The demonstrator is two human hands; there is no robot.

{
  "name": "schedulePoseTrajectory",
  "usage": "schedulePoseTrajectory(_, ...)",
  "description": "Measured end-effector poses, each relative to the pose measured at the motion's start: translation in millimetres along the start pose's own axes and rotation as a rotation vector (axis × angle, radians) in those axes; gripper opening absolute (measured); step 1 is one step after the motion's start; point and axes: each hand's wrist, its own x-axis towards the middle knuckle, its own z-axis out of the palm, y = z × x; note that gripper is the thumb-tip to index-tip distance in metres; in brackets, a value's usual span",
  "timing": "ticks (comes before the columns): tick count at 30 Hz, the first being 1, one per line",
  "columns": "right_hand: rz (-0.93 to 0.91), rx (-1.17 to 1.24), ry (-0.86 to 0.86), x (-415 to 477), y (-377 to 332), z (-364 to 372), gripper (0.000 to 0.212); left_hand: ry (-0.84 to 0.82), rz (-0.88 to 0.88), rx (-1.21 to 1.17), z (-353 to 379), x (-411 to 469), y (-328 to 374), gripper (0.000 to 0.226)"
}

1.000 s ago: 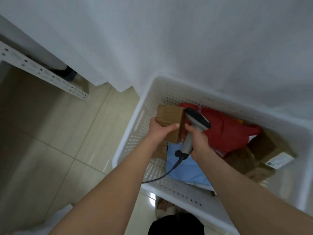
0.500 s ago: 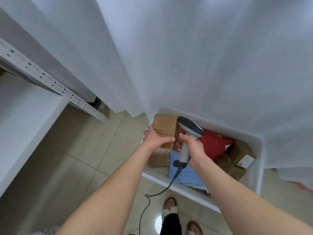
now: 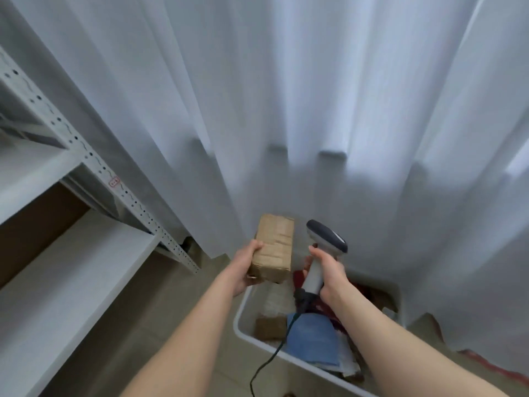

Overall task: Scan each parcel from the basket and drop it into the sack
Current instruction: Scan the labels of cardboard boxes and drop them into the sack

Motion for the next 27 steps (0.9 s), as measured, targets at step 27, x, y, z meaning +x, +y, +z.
schedulePoseTrajectory(27, -0.334, -0.273, -0.035, -144, -47, 68, 0.012, -0.142, 0.227, -0.071, -52, -98, 68, 0.041)
